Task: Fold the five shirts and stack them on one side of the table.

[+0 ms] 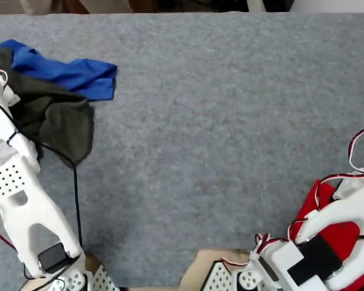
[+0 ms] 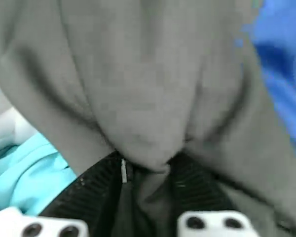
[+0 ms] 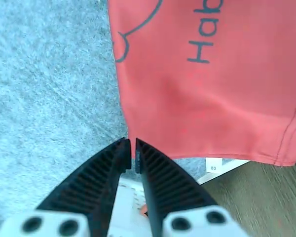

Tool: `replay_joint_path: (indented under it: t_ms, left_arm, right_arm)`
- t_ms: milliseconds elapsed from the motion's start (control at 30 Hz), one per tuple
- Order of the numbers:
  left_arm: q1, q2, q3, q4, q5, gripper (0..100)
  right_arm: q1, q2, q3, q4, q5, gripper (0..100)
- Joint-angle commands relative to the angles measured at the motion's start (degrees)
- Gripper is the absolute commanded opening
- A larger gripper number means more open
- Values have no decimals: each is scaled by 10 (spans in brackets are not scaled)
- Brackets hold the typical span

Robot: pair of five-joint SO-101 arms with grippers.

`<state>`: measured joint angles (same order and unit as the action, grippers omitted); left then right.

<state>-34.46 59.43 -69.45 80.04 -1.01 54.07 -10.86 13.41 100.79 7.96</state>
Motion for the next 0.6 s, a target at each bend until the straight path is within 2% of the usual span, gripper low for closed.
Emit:
replay_joint_path:
  t_ms: [0,167,433,567]
  left_arm:
    - [17,-21,-105,40,-1,29]
    - [70,-25,-265,120,-2,19]
    - [164,-112,-263,207,-2,19]
    - [220,-163,-261,207,-1,19]
  right_arm:
    - [-3,-24,-29,12,-19,27]
    - [-3,-24,-26,13,-37,27]
    - [-7,-24,-26,12,-37,27]
    - [-7,-21,-28,8,-36,27]
